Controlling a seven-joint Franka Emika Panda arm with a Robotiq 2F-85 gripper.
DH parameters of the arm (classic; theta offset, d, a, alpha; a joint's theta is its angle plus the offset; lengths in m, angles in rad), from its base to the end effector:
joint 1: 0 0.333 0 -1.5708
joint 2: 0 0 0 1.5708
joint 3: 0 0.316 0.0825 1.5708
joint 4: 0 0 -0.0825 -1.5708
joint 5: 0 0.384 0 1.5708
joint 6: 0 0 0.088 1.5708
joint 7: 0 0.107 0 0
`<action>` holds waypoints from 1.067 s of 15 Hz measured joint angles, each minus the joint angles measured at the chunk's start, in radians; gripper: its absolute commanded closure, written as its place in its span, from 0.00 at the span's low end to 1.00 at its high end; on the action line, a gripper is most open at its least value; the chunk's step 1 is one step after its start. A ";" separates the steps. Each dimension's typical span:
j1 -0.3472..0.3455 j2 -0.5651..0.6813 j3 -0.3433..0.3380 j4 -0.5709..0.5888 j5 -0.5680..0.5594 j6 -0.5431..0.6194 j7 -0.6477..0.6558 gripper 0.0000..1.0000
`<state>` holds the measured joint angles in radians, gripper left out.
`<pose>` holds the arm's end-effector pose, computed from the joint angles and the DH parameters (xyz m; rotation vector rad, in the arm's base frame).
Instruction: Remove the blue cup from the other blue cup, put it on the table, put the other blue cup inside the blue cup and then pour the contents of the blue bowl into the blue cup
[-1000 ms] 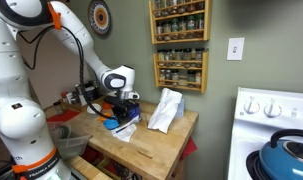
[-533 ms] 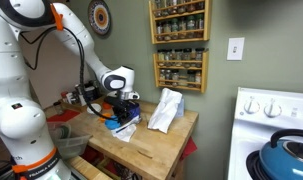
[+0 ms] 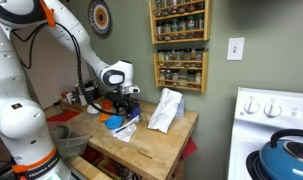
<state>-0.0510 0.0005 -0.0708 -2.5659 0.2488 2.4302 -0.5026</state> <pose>0.4304 -0.0519 0.2537 -2.9436 -0.2670 0.1230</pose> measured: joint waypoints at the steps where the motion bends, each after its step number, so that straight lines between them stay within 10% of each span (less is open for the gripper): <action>1: 0.001 -0.022 0.001 -0.001 -0.013 0.000 -0.007 0.00; 16: 0.016 -0.256 0.016 0.003 -0.193 -0.060 0.071 0.00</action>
<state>-0.0354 -0.2555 -0.0549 -2.5628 0.0562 2.3707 -0.4319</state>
